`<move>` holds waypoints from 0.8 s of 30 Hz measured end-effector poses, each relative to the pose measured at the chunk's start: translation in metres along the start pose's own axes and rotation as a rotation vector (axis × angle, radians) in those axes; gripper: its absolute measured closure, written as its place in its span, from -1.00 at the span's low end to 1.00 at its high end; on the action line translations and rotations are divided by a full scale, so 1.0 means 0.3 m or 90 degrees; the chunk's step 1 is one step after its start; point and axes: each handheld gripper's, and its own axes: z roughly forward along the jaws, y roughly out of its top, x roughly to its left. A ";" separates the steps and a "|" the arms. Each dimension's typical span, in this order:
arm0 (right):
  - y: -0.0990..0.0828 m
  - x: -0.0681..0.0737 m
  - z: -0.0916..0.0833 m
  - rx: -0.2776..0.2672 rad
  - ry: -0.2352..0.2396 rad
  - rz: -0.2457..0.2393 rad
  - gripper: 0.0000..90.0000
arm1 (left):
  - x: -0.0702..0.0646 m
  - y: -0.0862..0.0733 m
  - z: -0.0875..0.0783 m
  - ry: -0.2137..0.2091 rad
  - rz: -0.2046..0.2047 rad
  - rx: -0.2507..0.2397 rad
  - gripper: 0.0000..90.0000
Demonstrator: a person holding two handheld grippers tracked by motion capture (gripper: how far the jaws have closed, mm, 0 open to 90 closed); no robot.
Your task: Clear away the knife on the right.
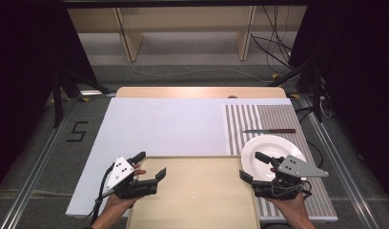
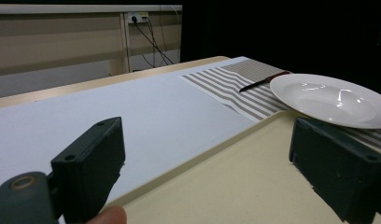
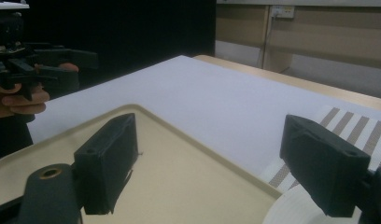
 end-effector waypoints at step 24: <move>0.015 -0.021 -0.005 -0.014 -0.026 -0.022 -0.55 | 0.002 0.003 -0.002 0.000 -0.001 -0.005 -0.77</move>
